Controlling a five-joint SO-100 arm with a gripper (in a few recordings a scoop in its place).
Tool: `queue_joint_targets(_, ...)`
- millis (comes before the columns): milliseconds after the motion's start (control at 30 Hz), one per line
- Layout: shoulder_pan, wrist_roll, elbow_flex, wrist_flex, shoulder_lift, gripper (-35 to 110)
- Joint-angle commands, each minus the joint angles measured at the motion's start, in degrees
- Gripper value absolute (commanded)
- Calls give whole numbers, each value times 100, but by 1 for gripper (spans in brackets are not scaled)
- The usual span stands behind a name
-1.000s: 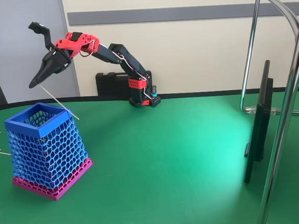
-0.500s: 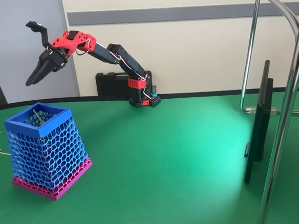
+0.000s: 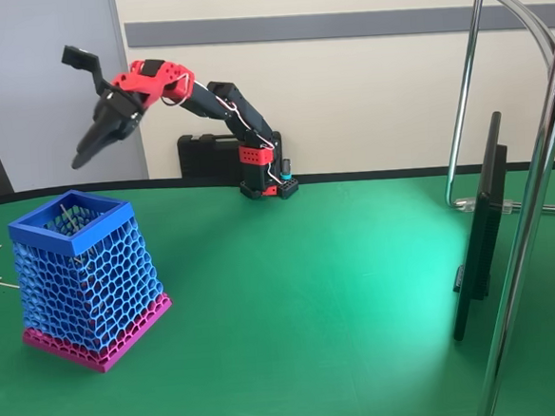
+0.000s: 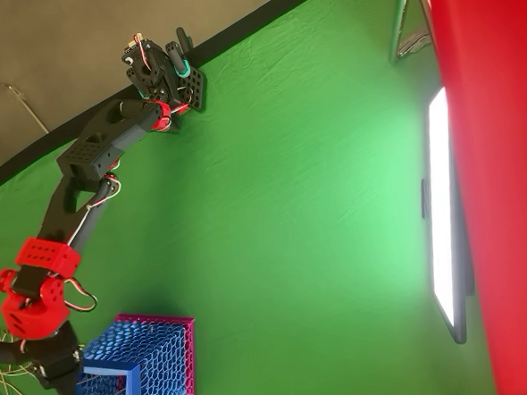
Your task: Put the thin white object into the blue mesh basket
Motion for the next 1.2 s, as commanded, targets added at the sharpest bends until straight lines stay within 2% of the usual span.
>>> queue_joint_targets(0,-343,325,404,-105,782,11)
queue_joint_targets(67,-536,563,949,-97,1230,1)
queue_joint_targets(600,-2039,3076,6249,-141,5941,1)
queue_joint_targets(867,-2751,4052,9633,-1046,8490,1)
queue_joint_targets(1033,-3006,4395,11188,-1213,9861,1)
queue_joint_targets(1167,-3190,4676,12595,-2021,10846,1)
